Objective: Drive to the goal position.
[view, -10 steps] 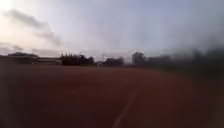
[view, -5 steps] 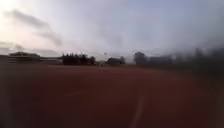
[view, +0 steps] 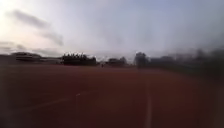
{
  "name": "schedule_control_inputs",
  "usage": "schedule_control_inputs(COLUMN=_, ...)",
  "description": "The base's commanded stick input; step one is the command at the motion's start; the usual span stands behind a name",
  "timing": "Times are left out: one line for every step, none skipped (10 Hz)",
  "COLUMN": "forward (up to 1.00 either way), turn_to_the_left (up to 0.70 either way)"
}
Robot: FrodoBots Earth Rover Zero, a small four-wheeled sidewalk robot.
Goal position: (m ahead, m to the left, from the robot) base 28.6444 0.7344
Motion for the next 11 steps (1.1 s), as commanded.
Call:
schedule_control_inputs(forward=0.7, turn_to_the_left=0.0)
schedule_control_inputs(forward=0.7, turn_to_the_left=0.0)
schedule_control_inputs(forward=0.7, turn_to_the_left=0.0)
schedule_control_inputs(forward=0.7, turn_to_the_left=0.0)
schedule_control_inputs(forward=0.7, turn_to_the_left=0.0)
schedule_control_inputs(forward=0.7, turn_to_the_left=0.0)
schedule_control_inputs(forward=0.7, turn_to_the_left=0.0)
schedule_control_inputs(forward=0.7, turn_to_the_left=0.0)
schedule_control_inputs(forward=0.7, turn_to_the_left=0.0)
schedule_control_inputs(forward=0.7, turn_to_the_left=0.0)
schedule_control_inputs(forward=0.7, turn_to_the_left=0.0)
